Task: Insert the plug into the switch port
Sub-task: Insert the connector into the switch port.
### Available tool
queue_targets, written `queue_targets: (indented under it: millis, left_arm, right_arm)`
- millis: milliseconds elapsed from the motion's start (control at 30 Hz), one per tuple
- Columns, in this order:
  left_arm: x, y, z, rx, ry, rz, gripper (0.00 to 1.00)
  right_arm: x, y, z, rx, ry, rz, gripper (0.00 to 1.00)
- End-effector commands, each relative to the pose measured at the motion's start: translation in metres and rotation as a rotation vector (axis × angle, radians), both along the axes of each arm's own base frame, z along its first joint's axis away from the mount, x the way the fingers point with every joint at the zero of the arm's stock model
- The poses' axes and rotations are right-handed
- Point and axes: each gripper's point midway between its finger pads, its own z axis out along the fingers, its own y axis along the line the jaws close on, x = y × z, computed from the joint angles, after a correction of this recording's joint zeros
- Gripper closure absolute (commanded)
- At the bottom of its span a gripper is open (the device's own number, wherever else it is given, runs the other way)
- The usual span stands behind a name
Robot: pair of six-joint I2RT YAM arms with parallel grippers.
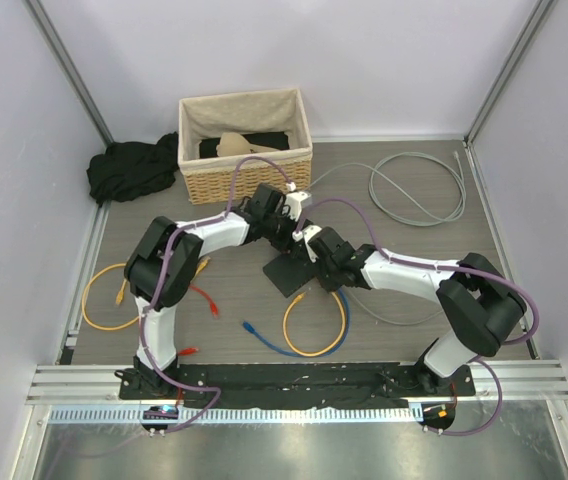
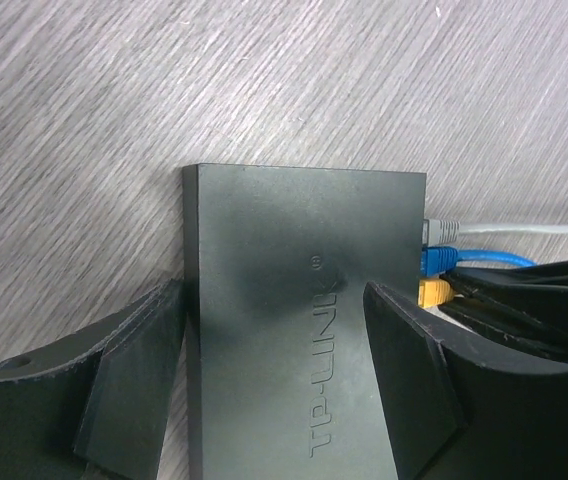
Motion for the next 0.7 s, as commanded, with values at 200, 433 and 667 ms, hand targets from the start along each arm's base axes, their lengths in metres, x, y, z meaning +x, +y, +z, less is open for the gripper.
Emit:
queue_targets:
  millis: [200,433,667]
  left_arm:
    - [-0.124,-0.004,-0.014,0.053,0.325,-0.202,0.22]
    - [-0.075,0.048,-0.024,0.195,0.26,-0.075,0.16]
    - [-0.066,0.078,-0.021,0.269,0.213,0.04,0.1]
  right_arm:
    - [0.083,0.094,0.107,0.402,-0.393,0.056,0.99]
    - [0.065,0.114,0.079,0.383,-0.327,0.118,0.99]
    - [0.057,0.123,0.068,0.369,-0.302,0.143,0.92]
